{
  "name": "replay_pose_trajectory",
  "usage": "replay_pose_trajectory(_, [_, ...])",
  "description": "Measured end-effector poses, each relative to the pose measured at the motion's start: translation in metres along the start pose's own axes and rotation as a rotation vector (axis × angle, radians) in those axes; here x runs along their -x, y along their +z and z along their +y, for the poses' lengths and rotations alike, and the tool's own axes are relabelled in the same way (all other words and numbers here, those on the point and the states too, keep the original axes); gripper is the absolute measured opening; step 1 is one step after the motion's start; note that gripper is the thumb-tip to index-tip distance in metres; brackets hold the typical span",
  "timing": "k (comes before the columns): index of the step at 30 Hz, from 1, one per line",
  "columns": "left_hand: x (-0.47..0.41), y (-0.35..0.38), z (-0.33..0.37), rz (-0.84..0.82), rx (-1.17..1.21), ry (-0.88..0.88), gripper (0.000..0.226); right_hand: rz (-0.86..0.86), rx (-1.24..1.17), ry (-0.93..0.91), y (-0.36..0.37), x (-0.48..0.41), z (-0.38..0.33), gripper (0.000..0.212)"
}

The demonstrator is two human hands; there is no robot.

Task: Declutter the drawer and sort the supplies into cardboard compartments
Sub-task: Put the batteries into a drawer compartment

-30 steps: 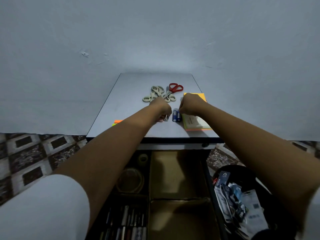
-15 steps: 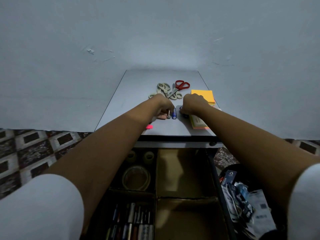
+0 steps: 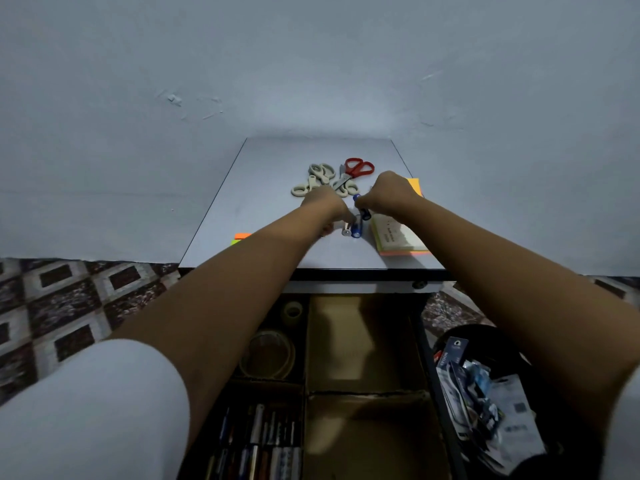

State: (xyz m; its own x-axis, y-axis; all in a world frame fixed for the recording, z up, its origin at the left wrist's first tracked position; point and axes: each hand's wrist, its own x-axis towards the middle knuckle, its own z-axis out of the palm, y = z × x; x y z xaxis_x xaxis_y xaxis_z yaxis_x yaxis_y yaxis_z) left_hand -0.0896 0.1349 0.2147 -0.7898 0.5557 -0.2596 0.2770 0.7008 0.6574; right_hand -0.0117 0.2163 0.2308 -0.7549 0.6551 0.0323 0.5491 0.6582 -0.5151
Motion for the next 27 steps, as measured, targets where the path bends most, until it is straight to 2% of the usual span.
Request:
replay_pose_trajectory(3, [0.003,0.004,0.006,0.014,-0.118,0.058,0.037,0.023,-0.035,0.017,-0.003,0.002,0.004,0.039])
replay_pose_trajectory(7, [0.005,0.011,0.010,-0.029,-0.100,0.053,0.027,0.046,-0.060,0.033,-0.008,0.005,0.007,0.039])
replay_pose_trajectory(19, [0.002,0.010,0.012,-0.136,0.154,-0.134,0.021,0.074,-0.057,0.042,-0.016,0.010,0.009,0.036])
replay_pose_trajectory(27, [0.003,0.020,0.016,-0.101,0.084,-0.047,0.024,0.076,-0.083,0.056,-0.018,0.007,0.014,0.028])
